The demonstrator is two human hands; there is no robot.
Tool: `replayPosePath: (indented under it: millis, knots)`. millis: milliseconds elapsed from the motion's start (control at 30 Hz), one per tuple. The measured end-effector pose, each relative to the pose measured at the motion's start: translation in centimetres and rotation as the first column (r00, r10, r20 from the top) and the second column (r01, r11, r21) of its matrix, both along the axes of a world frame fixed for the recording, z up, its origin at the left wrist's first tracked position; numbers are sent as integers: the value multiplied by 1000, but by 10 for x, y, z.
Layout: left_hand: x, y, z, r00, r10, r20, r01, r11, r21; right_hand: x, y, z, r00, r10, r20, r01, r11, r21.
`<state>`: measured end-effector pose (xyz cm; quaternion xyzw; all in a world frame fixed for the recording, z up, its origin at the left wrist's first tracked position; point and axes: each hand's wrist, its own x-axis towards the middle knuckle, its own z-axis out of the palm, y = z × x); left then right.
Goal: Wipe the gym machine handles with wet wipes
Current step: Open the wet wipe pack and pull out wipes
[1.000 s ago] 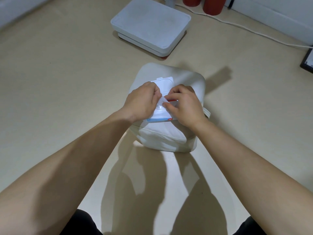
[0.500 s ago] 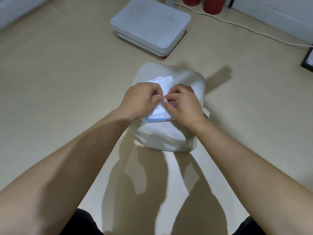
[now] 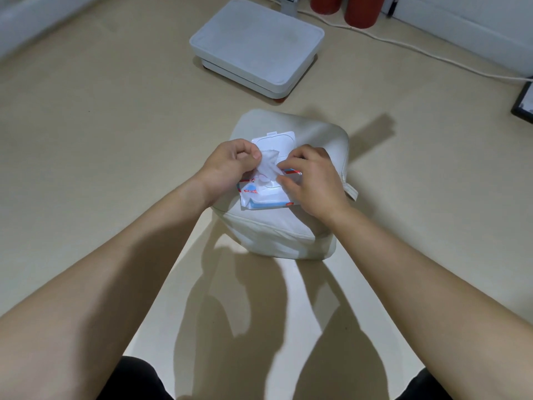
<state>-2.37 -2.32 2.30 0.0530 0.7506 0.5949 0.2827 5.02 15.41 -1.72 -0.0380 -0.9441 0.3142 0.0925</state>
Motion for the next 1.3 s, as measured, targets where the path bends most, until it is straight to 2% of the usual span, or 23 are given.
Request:
replayPosePath:
  millis: [67,233,300,400,567,733,1000,1233,1300]
  knots:
    - [-1,2,4,997,-47,-67,43,998,-54,1,-3,2,1000,0,9,0,1000,-8]
    - [-1,0,9,977,-182,-111,166,976,-140,2,3,4,999,37,15,-38,999,11]
    - [0,-1,11,973,-187,-135,164,973,-162,3,5,4,998,55,33,-55,998,4]
    - [-1,-1,12,993,-65,-100,55,993,-103,5,6,5,996,72,57,-71,997,-3]
    - [-1,1,15,991,131,33,-128,988,-86,8,1,6,994,84,68,-91,990,112]
    - [2,6,16,970,214,118,-206,976,-75,2,-6,11,994,14,104,-22,997,72]
    - [2,12,22,962,273,-17,-273,962,7,1,-4,7,995,24,95,-33,995,90]
    - [-6,14,28,911,368,-186,-354,929,107,-6,-3,10,995,17,96,-25,997,80]
    - [-8,17,32,891,411,-194,-386,910,151,-8,-4,11,995,24,93,-32,996,84]
